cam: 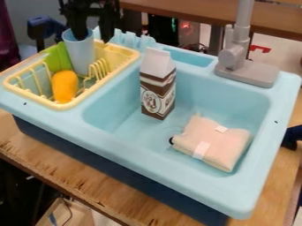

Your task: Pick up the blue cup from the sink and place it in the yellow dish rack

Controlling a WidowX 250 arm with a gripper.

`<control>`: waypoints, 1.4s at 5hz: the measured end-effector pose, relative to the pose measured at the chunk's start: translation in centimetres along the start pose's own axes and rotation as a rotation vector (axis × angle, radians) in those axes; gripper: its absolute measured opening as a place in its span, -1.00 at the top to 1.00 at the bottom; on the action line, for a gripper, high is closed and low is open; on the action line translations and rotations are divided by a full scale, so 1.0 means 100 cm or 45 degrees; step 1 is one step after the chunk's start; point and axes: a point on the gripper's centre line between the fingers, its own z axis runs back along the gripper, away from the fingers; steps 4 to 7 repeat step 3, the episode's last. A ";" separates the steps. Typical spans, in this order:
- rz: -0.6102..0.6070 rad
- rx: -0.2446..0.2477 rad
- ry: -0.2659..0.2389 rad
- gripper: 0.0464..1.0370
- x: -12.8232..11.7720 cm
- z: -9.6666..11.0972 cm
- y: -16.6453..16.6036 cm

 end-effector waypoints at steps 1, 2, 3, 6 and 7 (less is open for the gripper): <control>0.019 0.000 -0.037 -0.94 -0.011 0.032 -0.019; -0.064 0.020 0.036 -0.93 -0.038 0.044 -0.053; -0.150 -0.018 0.117 -0.93 -0.069 0.043 -0.089; -0.150 -0.018 0.117 -0.93 -0.069 0.043 -0.089; -0.150 -0.018 0.117 -0.93 -0.069 0.043 -0.089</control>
